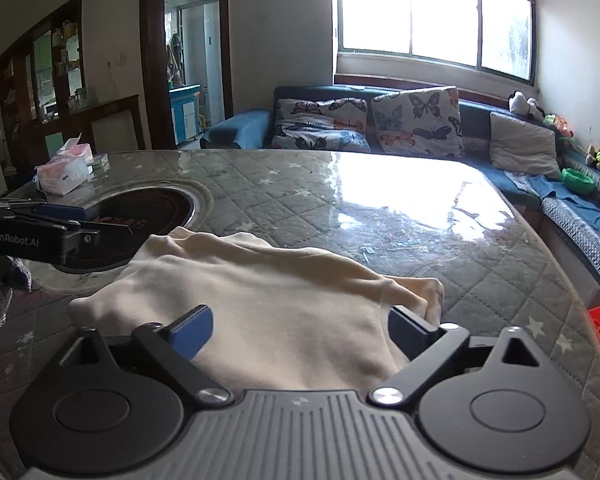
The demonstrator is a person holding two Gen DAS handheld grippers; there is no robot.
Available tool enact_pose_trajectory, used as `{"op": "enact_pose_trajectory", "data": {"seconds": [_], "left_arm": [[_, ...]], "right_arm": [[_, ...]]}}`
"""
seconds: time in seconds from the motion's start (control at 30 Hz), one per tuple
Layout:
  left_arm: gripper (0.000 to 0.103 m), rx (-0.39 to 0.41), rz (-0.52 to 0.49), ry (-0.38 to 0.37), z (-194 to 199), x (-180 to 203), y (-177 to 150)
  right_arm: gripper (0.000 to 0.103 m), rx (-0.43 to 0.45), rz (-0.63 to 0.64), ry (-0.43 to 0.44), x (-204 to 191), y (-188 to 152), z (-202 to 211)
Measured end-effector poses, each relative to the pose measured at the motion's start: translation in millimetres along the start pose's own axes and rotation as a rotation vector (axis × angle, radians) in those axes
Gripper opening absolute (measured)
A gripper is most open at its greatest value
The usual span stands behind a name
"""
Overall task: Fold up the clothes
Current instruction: 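Press the folded sweatshirt flat with both grippers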
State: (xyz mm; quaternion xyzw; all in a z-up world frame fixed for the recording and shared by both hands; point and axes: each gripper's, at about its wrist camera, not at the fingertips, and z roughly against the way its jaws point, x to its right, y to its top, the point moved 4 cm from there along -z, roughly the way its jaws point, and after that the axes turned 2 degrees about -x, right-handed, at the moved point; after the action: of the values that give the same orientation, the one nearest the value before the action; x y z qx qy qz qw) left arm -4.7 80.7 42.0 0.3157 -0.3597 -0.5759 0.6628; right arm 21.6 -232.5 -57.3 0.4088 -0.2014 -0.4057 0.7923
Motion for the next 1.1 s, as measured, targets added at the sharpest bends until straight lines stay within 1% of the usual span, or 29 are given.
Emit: {"op": "enact_pose_trajectory", "data": {"seconds": [0.13, 0.3, 0.37, 0.53, 0.63, 0.73, 0.87, 1.0, 1.1], "left_arm": [[0.103, -0.01, 0.031, 0.033, 6.2, -9.9, -7.0], [0.103, -0.043, 0.028, 0.077, 4.8, -15.2, -19.2], [0.103, -0.065, 0.03, 0.081, 0.6, -16.3, -24.4], [0.103, -0.088, 0.017, 0.08, -7.7, -12.0, -32.0], [0.103, -0.108, -0.009, 0.087, -13.4, -9.3, -38.0], [0.103, -0.127, -0.02, 0.089, -17.9, -9.0, -44.6], [0.103, -0.129, -0.008, 0.085, -15.7, -11.2, -45.9], [0.103, -0.11, 0.021, 0.057, -5.7, -10.3, -39.3], [0.103, -0.098, 0.021, 0.034, -2.6, -3.3, -35.0]], "right_arm": [[0.103, 0.013, 0.019, -0.005, -9.3, -3.3, 5.7], [0.103, 0.001, 0.053, -0.032, -21.5, -9.3, -2.1], [0.103, -0.003, 0.071, -0.051, -25.3, -10.6, -7.1], [0.103, -0.018, 0.107, -0.075, -35.0, -13.1, -21.6], [0.103, -0.04, 0.121, -0.078, -39.3, -18.4, -30.7], [0.103, -0.029, 0.14, -0.079, -42.3, -21.8, -32.0], [0.103, -0.015, 0.136, -0.08, -38.3, -18.0, -21.1], [0.103, 0.01, 0.128, -0.127, -22.8, -17.9, -2.2], [0.103, 0.016, 0.102, -0.176, -4.9, -21.6, 9.4]]}}
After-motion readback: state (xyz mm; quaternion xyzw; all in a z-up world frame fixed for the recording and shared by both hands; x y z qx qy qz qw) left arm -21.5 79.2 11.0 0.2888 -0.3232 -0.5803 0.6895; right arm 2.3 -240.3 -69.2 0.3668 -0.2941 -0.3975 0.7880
